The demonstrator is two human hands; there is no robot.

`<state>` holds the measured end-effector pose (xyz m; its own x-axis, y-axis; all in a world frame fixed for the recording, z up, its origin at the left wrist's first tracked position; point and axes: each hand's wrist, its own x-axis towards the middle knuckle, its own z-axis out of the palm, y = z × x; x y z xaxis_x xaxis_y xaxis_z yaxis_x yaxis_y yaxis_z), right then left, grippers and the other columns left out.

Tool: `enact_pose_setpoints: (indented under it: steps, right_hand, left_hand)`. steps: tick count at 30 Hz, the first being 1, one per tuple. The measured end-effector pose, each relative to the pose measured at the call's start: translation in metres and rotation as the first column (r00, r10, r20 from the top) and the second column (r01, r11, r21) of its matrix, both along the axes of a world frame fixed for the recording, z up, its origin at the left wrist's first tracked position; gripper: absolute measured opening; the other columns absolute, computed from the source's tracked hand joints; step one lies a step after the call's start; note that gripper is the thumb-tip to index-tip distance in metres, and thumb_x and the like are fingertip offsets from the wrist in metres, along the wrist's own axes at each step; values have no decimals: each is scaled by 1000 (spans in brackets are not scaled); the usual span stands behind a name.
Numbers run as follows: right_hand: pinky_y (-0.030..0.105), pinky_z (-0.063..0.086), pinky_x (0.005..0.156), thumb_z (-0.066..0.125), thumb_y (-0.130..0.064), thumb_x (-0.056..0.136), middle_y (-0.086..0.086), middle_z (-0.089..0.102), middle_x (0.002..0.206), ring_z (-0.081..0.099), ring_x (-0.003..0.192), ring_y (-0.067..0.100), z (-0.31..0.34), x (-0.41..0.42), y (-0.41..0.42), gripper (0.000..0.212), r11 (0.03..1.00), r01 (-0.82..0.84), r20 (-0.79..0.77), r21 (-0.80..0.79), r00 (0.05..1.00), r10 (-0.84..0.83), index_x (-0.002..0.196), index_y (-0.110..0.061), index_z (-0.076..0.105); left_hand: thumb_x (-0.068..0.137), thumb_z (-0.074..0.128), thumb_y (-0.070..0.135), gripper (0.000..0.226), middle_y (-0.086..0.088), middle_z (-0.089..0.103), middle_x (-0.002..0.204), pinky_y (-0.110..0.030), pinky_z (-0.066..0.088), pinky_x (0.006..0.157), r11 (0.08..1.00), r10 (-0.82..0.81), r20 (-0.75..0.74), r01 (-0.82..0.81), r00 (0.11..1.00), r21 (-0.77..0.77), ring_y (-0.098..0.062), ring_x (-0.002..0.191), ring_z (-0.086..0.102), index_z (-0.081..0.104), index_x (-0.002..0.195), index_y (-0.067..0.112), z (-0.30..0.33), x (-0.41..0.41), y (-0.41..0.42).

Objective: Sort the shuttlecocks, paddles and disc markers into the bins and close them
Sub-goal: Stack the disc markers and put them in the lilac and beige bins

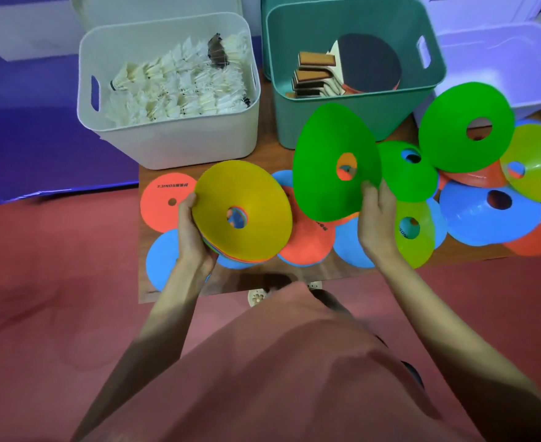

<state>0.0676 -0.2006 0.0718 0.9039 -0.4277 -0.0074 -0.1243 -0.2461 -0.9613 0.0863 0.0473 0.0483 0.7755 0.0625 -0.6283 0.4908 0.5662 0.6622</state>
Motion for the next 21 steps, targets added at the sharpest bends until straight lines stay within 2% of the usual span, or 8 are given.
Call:
enact_pose_setpoints:
  steps: [1, 3, 6, 8, 12, 14, 16, 21]
  right_hand:
    - [27, 43, 94, 42, -19, 91, 6, 61, 114, 55, 99, 0, 0, 5, -1, 31, 993, 50, 14, 104, 999, -52, 114, -7, 58]
    - [31, 47, 96, 48, -17, 95, 9, 64, 117, 60, 104, 9, -2, 13, -2, 24, 968, 74, -35, 238, 997, -68, 113, -6, 60]
    - [27, 53, 87, 51, -9, 96, 13, 65, 115, 65, 92, 11, -11, 18, -1, 22, 943, -21, -147, 333, 986, 74, 114, -1, 61]
    - [34, 52, 89, 53, -7, 95, 17, 65, 115, 65, 92, 17, -20, 19, 4, 23, 939, -92, -213, 331, 962, 170, 114, 1, 62]
    - [28, 50, 75, 59, -11, 90, 20, 68, 108, 62, 74, -1, -36, 21, 12, 22, 952, -290, -221, 98, 926, 304, 107, 2, 66]
    - [34, 47, 81, 61, -19, 87, 18, 68, 103, 63, 89, 18, -42, 20, 13, 29, 944, -318, -225, -83, 929, 293, 107, 2, 65]
    - [34, 38, 88, 63, -16, 88, 22, 63, 105, 56, 103, 32, -46, 19, 10, 30, 912, -325, -213, -248, 937, 276, 112, 3, 61]
    - [29, 35, 88, 67, -17, 86, 19, 56, 111, 51, 109, 31, -50, 13, 1, 37, 882, -344, -221, -321, 933, 283, 116, 0, 51]
  left_hand:
    - [95, 41, 43, 41, -10, 65, 124, -43, 47, 95, 1000, -7, 7, 8, 1000, -11, -29, 113, 59, 62, 120, 18, 2, 1, -3]
    - [95, 42, 42, 39, -10, 67, 119, -40, 50, 91, 999, -23, 10, 23, 1000, -33, -28, 108, 62, 64, 116, 18, 7, 3, -8]
    - [95, 41, 40, 38, -9, 69, 115, -36, 51, 88, 998, -44, 35, 45, 998, -46, -25, 100, 65, 65, 112, 16, 12, 6, -19]
    - [95, 40, 37, 35, -7, 70, 110, -34, 51, 85, 996, -52, 68, 56, 996, -64, -24, 97, 65, 65, 109, 16, 13, 8, -27]
    - [93, 43, 33, 30, -4, 72, 91, -31, 51, 80, 989, -69, 93, 81, 993, -126, -21, 85, 65, 67, 93, 17, 18, 11, -42]
    - [92, 43, 33, 30, -4, 72, 88, -31, 52, 78, 988, -83, 92, 95, 992, -125, -21, 83, 65, 68, 88, 17, 19, 11, -47]
    - [92, 43, 35, 31, -4, 71, 88, -32, 51, 77, 989, -80, 89, 90, 993, -118, -22, 83, 65, 68, 85, 17, 19, 11, -51]
    - [95, 39, 46, 45, -8, 72, 104, -35, 54, 80, 981, -111, 90, 124, 990, -151, -25, 94, 67, 72, 97, 16, 23, 9, -61]
